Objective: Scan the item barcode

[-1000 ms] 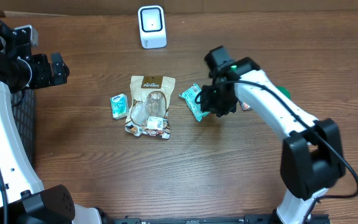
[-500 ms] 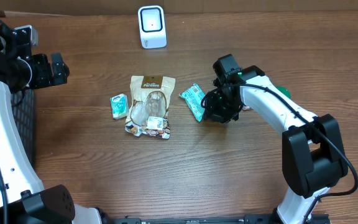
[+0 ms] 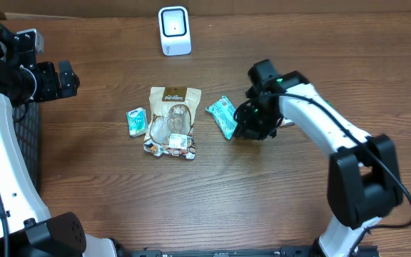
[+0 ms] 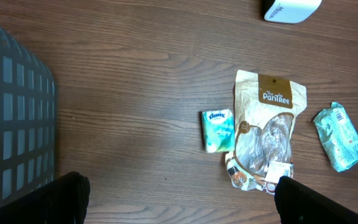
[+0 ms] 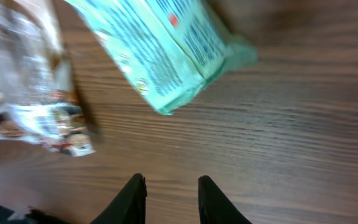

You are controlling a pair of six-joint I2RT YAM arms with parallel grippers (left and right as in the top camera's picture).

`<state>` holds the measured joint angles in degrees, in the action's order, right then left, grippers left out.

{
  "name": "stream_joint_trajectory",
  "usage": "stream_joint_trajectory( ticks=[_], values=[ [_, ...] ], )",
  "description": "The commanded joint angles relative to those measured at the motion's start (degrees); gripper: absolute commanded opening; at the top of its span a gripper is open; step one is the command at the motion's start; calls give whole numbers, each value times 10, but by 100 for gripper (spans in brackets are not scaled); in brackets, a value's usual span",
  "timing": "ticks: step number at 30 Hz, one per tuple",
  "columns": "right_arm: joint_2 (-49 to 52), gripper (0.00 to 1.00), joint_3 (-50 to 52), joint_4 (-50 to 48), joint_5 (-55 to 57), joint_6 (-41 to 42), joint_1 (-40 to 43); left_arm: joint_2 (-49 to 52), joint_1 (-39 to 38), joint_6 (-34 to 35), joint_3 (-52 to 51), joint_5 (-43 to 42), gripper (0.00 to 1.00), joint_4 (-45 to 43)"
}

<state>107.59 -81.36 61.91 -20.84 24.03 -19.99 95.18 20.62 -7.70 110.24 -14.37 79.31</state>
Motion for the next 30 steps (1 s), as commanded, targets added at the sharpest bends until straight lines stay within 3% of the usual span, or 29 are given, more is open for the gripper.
stream_joint_trajectory(
  ticks=[1, 9, 30],
  values=[
    [-83, 26, -38, 7, -11, -18, 24, 2, -4, -9, 5, -3, 99, 0],
    [-151, 32, -38, 13, -11, -33, 54, 2, -4, -9, 5, -3, 100, 0],
    [-153, 33, -38, 25, -7, -49, 55, 2, -4, -9, 5, -3, 100, 0]
  ],
)
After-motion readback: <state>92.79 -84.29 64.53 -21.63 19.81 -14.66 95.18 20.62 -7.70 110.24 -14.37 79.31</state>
